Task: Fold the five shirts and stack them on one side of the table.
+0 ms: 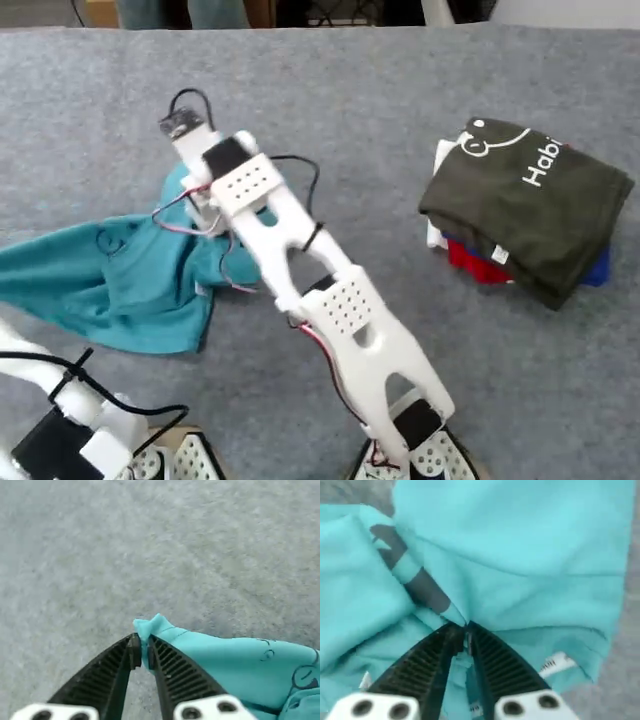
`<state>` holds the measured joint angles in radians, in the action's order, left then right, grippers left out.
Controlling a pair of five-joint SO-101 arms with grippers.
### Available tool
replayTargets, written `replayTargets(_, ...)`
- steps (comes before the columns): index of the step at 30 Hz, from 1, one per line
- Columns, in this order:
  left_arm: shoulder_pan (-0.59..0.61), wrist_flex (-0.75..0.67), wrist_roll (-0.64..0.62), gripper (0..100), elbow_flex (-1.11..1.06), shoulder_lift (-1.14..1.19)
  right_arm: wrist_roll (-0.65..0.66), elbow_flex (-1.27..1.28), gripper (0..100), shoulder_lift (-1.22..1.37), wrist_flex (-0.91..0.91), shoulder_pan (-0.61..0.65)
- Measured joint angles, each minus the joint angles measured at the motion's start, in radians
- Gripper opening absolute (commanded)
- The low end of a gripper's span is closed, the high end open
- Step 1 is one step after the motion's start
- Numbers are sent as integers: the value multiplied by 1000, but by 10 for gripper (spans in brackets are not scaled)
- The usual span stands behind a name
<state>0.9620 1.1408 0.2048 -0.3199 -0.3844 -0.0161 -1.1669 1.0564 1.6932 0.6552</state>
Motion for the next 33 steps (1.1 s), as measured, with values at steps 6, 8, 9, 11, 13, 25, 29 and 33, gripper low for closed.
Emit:
replayTargets(6,-29,-2,84,28,2,0,0,-60,15,0,63,-112)
replayTargets(8,-31,-29,144,28,-18,0,2,-49,15,-3,63,-144)
replayTargets(9,-31,-57,170,28,-37,0,2,-35,15,-9,63,-157)
replayTargets(11,-31,-107,199,28,-55,0,2,23,15,-44,63,-183)
replayTargets(13,-23,-132,219,28,-55,-2,2,103,15,-100,64,-221)
replayTargets(25,26,-37,267,28,-84,0,55,758,16,-517,63,-298)
replayTargets(29,86,-28,267,28,-123,0,81,795,26,-586,38,-285)
replayTargets(33,150,-28,267,29,-175,0,84,778,153,-595,31,-181)
